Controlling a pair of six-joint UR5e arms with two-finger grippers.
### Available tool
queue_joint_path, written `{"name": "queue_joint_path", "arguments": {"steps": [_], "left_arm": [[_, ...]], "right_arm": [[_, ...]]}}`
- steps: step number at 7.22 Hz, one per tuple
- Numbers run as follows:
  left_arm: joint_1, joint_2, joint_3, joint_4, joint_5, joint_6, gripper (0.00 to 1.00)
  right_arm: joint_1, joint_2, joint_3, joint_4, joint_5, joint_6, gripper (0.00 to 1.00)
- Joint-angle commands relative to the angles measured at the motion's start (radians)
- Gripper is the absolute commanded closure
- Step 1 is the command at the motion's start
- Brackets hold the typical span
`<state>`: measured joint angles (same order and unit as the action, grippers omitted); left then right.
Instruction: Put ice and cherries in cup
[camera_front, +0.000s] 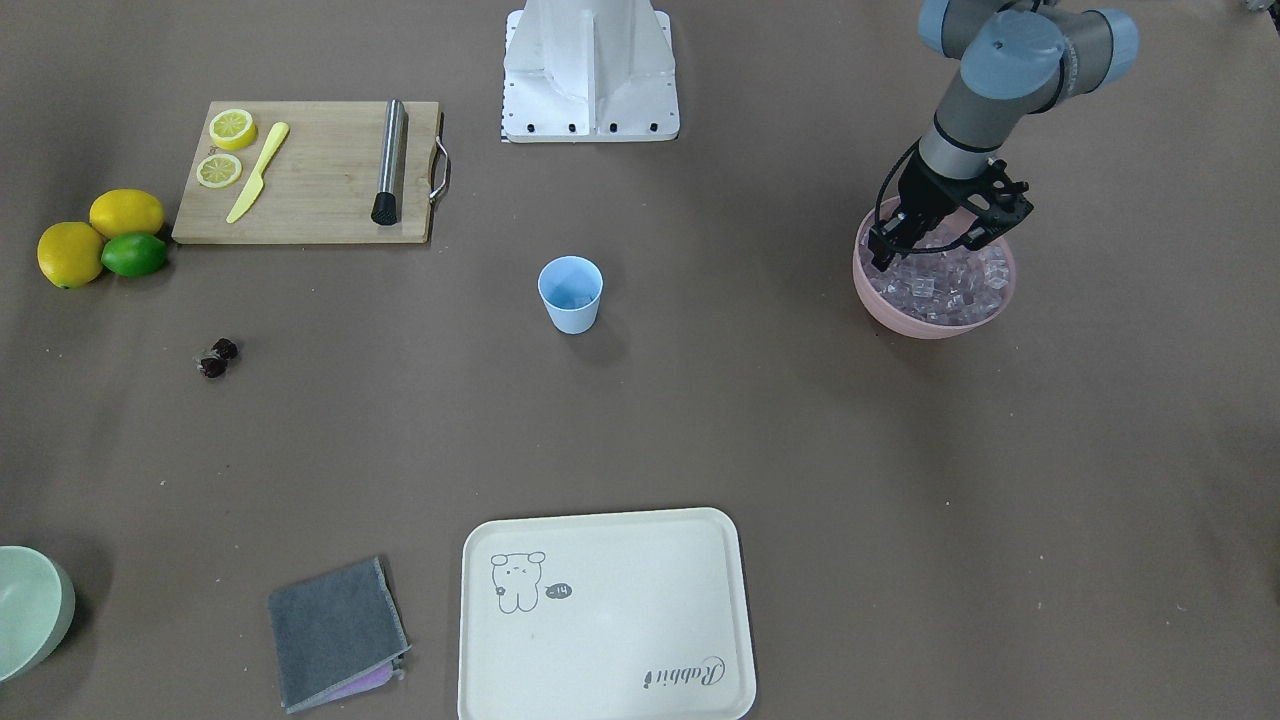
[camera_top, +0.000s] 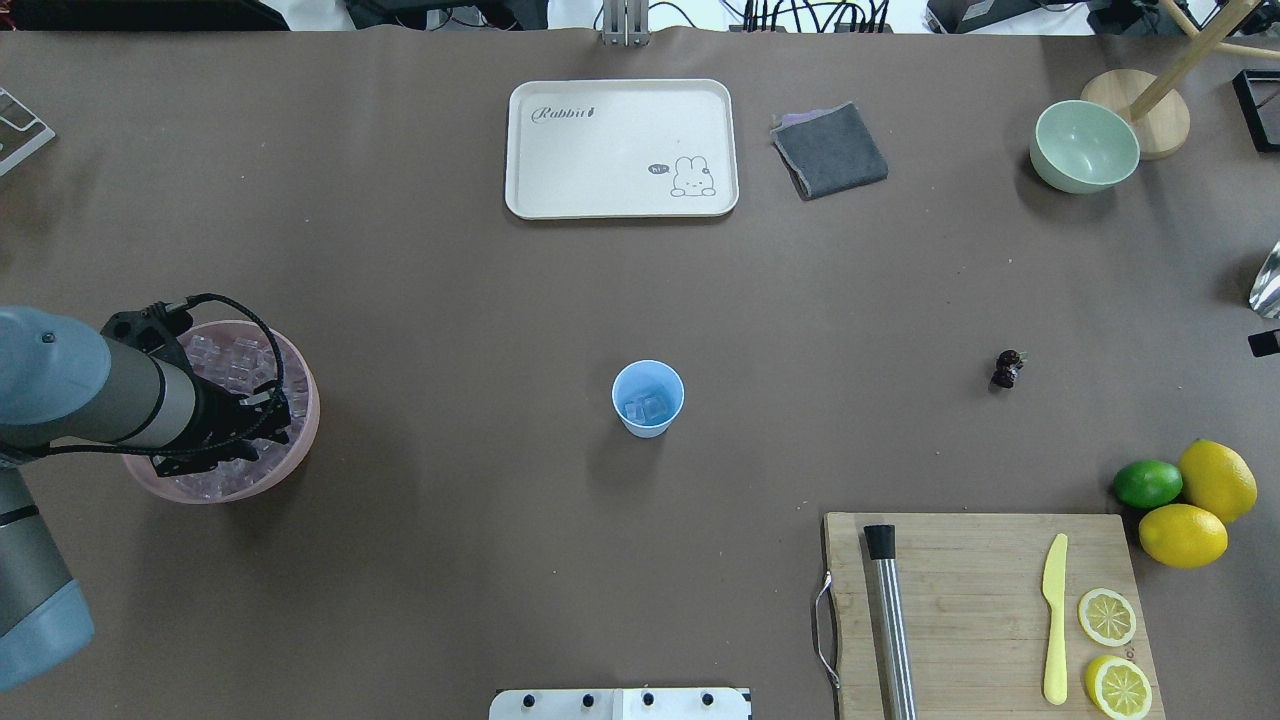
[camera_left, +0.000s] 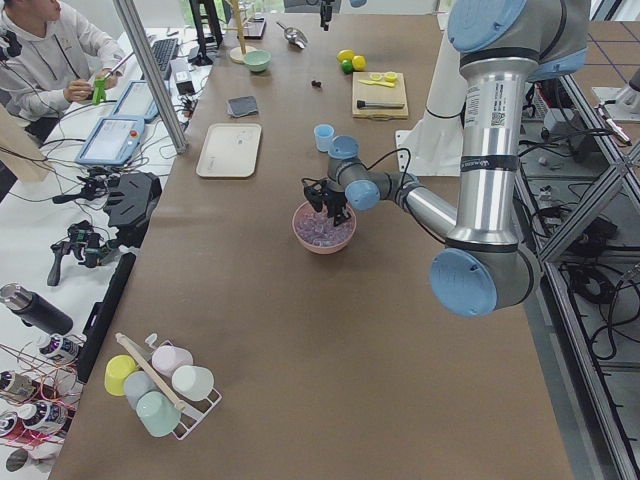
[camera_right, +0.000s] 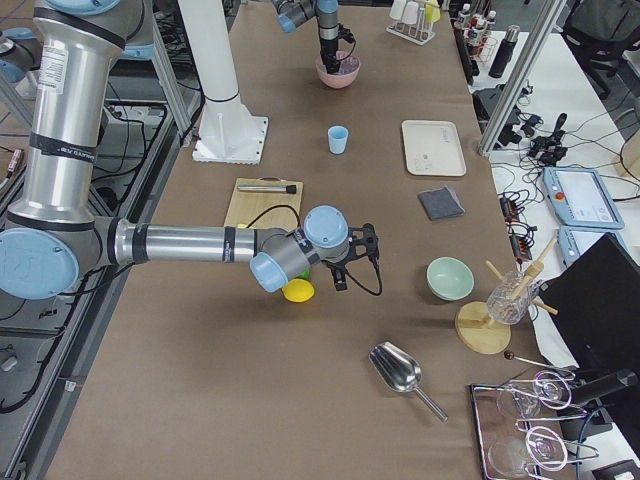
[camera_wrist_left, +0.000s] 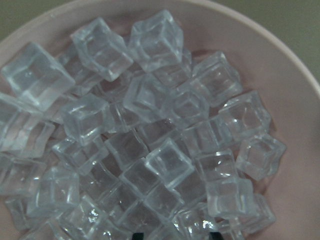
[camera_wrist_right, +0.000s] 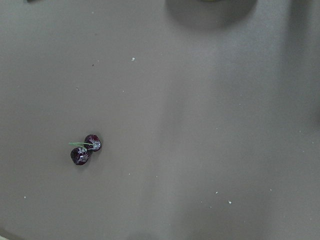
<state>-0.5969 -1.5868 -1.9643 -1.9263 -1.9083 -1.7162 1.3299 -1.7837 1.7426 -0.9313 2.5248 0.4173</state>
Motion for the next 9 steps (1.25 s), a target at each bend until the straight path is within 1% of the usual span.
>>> {"name": "queue_joint_path", "arguments": {"steps": [1,2,3,4,5,6,7,8,9], "left_arm": [[0.006,0.004,-0.002,0.004,0.006,0.001,1.00],[-0.007,0.010,-0.020,0.006,-0.001,0.006,1.00],[-0.015,0.011,-0.043,0.007,-0.068,0.013,1.00],[-0.071,0.011,-0.069,0.024,-0.116,0.062,1.00],[-0.096,0.001,-0.097,0.067,-0.148,0.087,1.00],[-0.095,-0.033,-0.120,0.140,-0.152,0.087,1.00],[-0.096,-0.139,-0.125,0.227,-0.152,0.087,1.00],[-0.090,-0.297,-0.104,0.328,-0.150,0.076,1.00],[-0.075,-0.429,-0.075,0.410,-0.146,0.073,1.00]], "right_arm": [[0.000,-0.002,0.001,0.000,0.003,0.000,0.00],[0.000,-0.002,0.002,0.000,0.003,0.001,0.00],[-0.001,-0.002,0.002,0.000,0.003,0.002,0.00],[0.000,-0.002,0.003,0.000,0.003,0.002,0.00],[0.000,-0.008,0.006,0.002,0.003,0.000,0.00],[0.000,-0.011,0.008,0.000,0.003,0.001,0.00],[0.000,-0.011,0.008,0.000,0.003,0.002,0.00],[-0.001,-0.011,0.008,0.000,0.003,0.002,0.00],[-0.002,-0.010,0.009,0.000,0.002,0.003,0.00]]}}
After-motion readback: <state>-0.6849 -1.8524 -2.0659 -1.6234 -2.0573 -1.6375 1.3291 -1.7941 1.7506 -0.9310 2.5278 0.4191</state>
